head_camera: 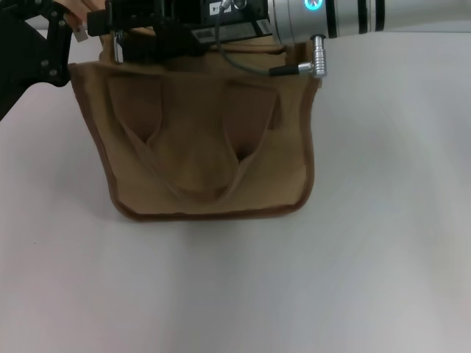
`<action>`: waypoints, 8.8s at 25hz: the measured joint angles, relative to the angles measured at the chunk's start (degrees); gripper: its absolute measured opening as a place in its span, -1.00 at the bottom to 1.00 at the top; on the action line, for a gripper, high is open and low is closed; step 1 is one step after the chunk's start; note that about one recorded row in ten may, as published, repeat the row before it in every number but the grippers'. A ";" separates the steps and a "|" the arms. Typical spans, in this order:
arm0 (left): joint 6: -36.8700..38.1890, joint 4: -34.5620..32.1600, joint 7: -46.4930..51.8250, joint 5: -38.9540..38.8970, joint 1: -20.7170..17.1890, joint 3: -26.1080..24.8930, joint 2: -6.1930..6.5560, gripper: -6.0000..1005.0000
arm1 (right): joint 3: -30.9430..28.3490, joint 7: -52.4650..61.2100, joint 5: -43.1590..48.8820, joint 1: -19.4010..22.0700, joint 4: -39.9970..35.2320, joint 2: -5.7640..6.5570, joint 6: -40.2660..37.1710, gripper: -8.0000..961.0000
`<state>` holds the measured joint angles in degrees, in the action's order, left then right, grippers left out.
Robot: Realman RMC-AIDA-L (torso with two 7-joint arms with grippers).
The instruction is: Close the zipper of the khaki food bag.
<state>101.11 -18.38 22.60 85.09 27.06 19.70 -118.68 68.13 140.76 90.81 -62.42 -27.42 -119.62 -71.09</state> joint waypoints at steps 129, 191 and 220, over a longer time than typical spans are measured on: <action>-1.15 -0.98 3.72 -3.06 -1.09 -0.12 0.07 -0.87 | 8.53 -10.09 0.33 5.65 -10.00 -0.03 5.45 -0.98; -12.50 0.87 3.20 -6.22 -0.70 -1.32 0.03 -0.85 | -10.02 -22.39 -3.61 29.93 -18.09 0.55 -8.20 -0.91; -13.88 2.70 5.49 -6.77 -2.20 -1.07 0.14 -0.84 | -18.86 -82.32 13.83 37.86 -2.26 0.57 -31.61 0.61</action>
<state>87.22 -15.68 28.09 78.32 24.86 18.62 -118.54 49.27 58.44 104.64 -24.56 -29.69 -119.05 -102.70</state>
